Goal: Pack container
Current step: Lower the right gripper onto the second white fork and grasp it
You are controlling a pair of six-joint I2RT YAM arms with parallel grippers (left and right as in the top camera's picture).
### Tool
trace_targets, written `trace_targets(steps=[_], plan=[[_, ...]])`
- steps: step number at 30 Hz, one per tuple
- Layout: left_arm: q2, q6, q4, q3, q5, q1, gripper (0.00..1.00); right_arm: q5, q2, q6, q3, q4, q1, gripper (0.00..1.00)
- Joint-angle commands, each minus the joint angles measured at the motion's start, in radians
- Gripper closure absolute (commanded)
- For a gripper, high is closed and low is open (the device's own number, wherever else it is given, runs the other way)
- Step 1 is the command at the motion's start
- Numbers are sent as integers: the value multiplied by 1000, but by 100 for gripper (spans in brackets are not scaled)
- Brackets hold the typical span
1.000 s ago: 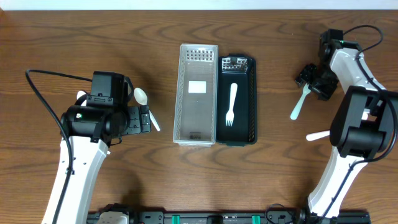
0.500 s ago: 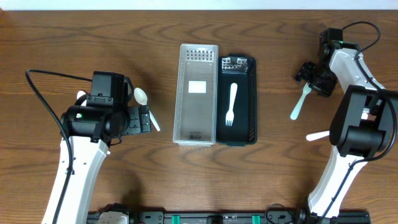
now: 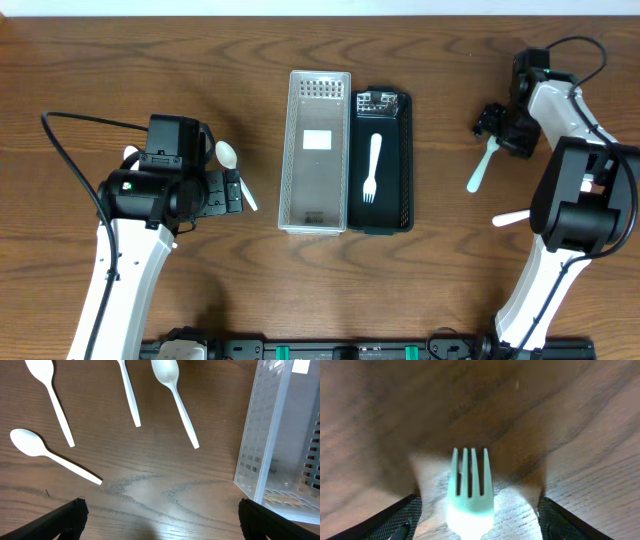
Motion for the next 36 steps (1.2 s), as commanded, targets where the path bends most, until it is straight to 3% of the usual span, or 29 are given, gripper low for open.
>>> trace_targets(steps=[1, 7, 9, 13, 24, 29, 36], plan=[[5, -2, -2, 12, 2, -2, 2, 2, 13, -17, -45, 15, 0, 20], [5, -2, -2, 12, 2, -2, 2, 2, 13, -17, -77, 27, 0, 21], [5, -2, -2, 12, 2, -2, 2, 2, 13, -17, -77, 27, 0, 27], [5, -2, -2, 12, 2, -2, 2, 2, 13, -17, -77, 25, 0, 55], [5, -2, -2, 12, 2, -2, 2, 2, 13, -17, -76, 28, 0, 79], [5, -2, -2, 12, 2, -2, 2, 2, 8, -16, -72, 22, 1, 86], [5, -2, -2, 12, 2, -2, 2, 1, -81, 6, -12, -43, 29, 86]])
